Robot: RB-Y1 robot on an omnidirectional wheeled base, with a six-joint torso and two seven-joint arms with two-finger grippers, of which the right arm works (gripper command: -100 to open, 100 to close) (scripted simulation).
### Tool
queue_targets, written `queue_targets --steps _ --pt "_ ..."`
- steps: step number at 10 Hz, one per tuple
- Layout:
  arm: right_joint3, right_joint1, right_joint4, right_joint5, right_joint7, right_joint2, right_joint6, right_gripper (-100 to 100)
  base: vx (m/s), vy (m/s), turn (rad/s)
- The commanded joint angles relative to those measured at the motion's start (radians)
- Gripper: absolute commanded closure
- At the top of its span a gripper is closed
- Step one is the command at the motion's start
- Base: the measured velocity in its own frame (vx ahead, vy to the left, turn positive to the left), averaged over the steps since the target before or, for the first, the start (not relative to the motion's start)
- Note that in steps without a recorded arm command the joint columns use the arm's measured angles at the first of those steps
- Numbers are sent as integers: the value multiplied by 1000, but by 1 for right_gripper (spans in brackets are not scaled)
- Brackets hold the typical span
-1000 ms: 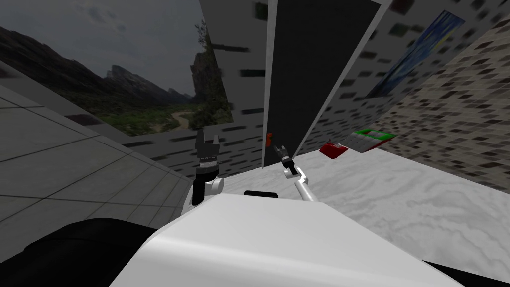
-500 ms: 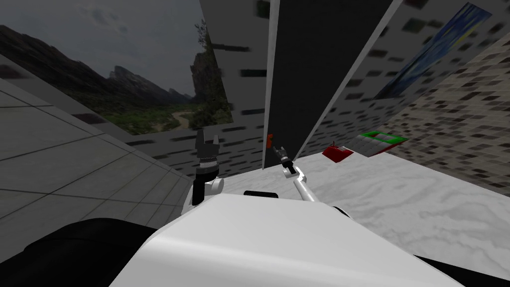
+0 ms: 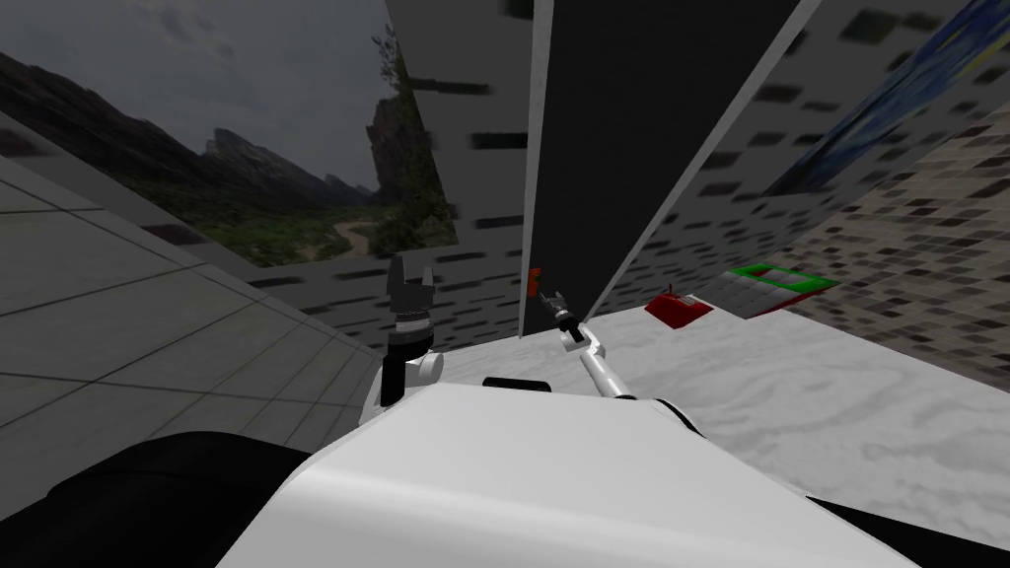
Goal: Pull the door open
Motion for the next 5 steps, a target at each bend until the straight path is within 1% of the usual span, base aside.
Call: queue_targets --steps 1,2,3,5 --pt "-1 -14 32 4 16 -4 -5 -100 36 -27 26" --pt "-1 -22 47 7 27 -4 -4 -100 39 -27 42" --pt "-1 -35 72 12 45 -6 -2 -100 58 -38 78" --pt "-1 -57 114 21 75 -8 1 -100 75 -66 67"
